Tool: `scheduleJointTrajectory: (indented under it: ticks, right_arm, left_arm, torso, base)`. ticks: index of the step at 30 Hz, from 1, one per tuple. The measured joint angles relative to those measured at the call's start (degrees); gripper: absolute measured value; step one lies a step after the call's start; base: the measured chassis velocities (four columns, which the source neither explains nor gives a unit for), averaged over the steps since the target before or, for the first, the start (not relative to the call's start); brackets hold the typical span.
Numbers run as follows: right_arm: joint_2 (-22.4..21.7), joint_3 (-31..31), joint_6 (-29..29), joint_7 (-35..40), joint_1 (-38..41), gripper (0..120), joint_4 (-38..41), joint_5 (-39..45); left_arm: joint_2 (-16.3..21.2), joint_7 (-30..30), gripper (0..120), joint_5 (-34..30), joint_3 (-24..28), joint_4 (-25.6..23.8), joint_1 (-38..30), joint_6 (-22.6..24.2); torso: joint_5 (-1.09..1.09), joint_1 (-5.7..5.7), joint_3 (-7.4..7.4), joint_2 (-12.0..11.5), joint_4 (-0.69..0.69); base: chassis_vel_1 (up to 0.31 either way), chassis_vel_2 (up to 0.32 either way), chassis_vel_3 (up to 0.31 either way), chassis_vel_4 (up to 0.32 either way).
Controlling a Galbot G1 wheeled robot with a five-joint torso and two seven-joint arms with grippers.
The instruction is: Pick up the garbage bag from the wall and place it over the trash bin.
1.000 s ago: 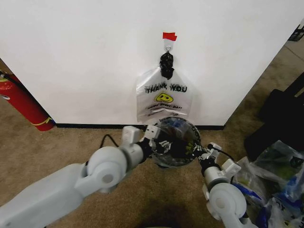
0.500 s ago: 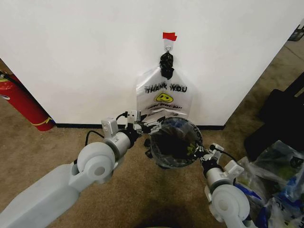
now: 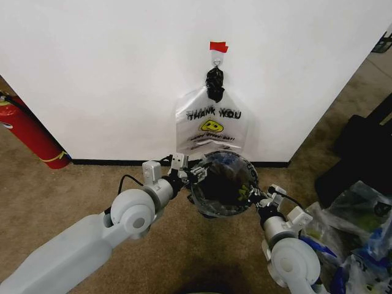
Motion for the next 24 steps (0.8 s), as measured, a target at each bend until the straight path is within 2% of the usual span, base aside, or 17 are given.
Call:
scheduleJointTrajectory:
  ticks: [3, 4, 6, 9, 20, 24]
  right_arm:
    - [-0.17, 0.02, -0.01, 0.01, 0.07, 0, -0.04, 0.2]
    - [-0.17, 0.02, -0.01, 0.01, 0.07, 0, -0.04, 0.2]
    - [-0.2, -0.05, -0.01, 0.01, 0.2, 0, -0.27, 0.37]
    - [-0.15, -0.15, -0.07, 0.04, 0.33, 0, -0.27, 0.45]
    - [-0.12, -0.24, -0.11, -0.25, 0.16, 0, -0.63, 0.53]
    - [-0.74, -0.2, -0.1, -0.52, -0.05, 0, -0.8, 1.08]
  left_arm:
    - [-0.2, -0.73, 20, 0.23, -0.12, 0.4, -0.14, -0.53]
    - [-0.2, -0.73, 20, 0.23, -0.12, 0.4, -0.14, -0.53]
    - [-0.14, -0.94, 8, 0.17, -0.15, 0.4, -0.11, -0.58]
    - [-0.16, -1.19, 0, 0.13, 0.02, 0.43, -0.02, -0.57]
    - [-0.32, -1.91, 0, -3.15, -1.97, 3.34, -1.11, 0.01]
    - [0.41, 0.12, 0, -4.15, -1.74, 5.52, -1.44, 1.45]
  torso:
    - [0.0, 0.0, 0.0, 0.0, 0.0]
    - [0.0, 0.0, 0.0, 0.0, 0.0]
    - [0.0, 0.0, 0.0, 0.0, 0.0]
    - [-0.01, 0.0, 0.0, 0.0, 0.0]
    - [-0.01, 0.0, 0.0, 0.0, 0.0]
    - [-0.01, 0.0, 0.0, 0.0, -0.01]
  base:
    - [0.0, 0.0, 0.0, 0.0]
    - [0.0, 0.0, 0.0, 0.0]
    - [0.0, 0.0, 0.0, 0.0]
    - [0.0, 0.0, 0.0, 0.0]
    - [0.0, 0.0, 0.0, 0.0]
    - [0.0, 0.0, 0.0, 0.0]
